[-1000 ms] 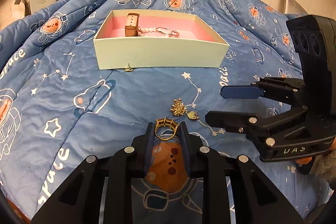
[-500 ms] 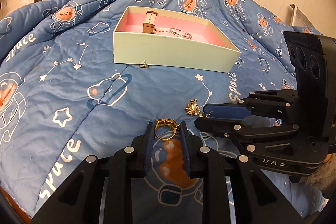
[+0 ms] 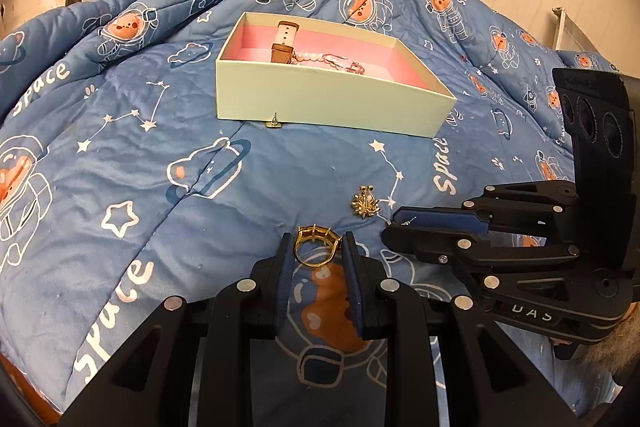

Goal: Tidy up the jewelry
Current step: 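Grasp the gold ring with the left tool while the right tool grasps a gold charm, then carry the gold ring and charm into the box and release both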

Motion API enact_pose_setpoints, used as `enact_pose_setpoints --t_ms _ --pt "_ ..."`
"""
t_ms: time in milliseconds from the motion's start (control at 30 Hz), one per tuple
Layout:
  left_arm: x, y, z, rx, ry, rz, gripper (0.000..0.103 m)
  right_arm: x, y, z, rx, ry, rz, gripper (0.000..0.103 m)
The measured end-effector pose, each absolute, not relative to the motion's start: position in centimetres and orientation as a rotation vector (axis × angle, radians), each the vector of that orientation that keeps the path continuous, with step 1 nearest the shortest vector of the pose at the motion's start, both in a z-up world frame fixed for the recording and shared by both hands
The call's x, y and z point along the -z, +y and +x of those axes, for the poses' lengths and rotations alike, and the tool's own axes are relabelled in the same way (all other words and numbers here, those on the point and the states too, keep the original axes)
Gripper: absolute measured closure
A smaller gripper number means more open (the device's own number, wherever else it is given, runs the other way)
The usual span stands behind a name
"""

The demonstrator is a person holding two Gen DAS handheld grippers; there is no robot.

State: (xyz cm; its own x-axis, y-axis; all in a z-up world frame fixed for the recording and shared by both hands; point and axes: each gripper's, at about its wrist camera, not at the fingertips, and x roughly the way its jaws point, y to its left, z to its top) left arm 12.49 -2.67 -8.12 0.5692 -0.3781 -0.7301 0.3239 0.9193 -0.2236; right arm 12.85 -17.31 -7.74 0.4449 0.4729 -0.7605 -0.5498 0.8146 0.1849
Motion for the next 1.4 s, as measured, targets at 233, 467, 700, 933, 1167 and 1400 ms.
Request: enact_pose_setpoints --t_ms 233,467,700,933,1167,1400 --pt "7.6 -2.7 12.0 0.413 0.869 -0.074 0.079 7.4 -18.0 12.2 -0.626 0.912 -0.063 0.089" --pt "6.5 -3.1 11.8 0.429 0.849 -0.075 0.079 6.8 -18.5 12.2 -0.622 0.9 -0.037 0.089" --pt "4.8 -4.0 12.9 0.465 0.82 -0.07 0.079 4.7 -19.5 13.2 -0.623 0.87 0.004 0.089" --pt "3.3 -4.7 14.7 0.487 0.794 -0.047 0.079 2.9 -20.5 14.7 -0.597 0.841 0.005 0.089" --pt "2.2 -5.2 17.2 0.495 0.788 -0.038 0.079 1.7 -21.1 16.5 -0.567 0.814 -0.026 0.089" --pt "1.4 -6.2 20.6 0.499 0.797 -0.007 0.079 0.6 -21.6 19.8 -0.52 0.804 -0.072 0.089"
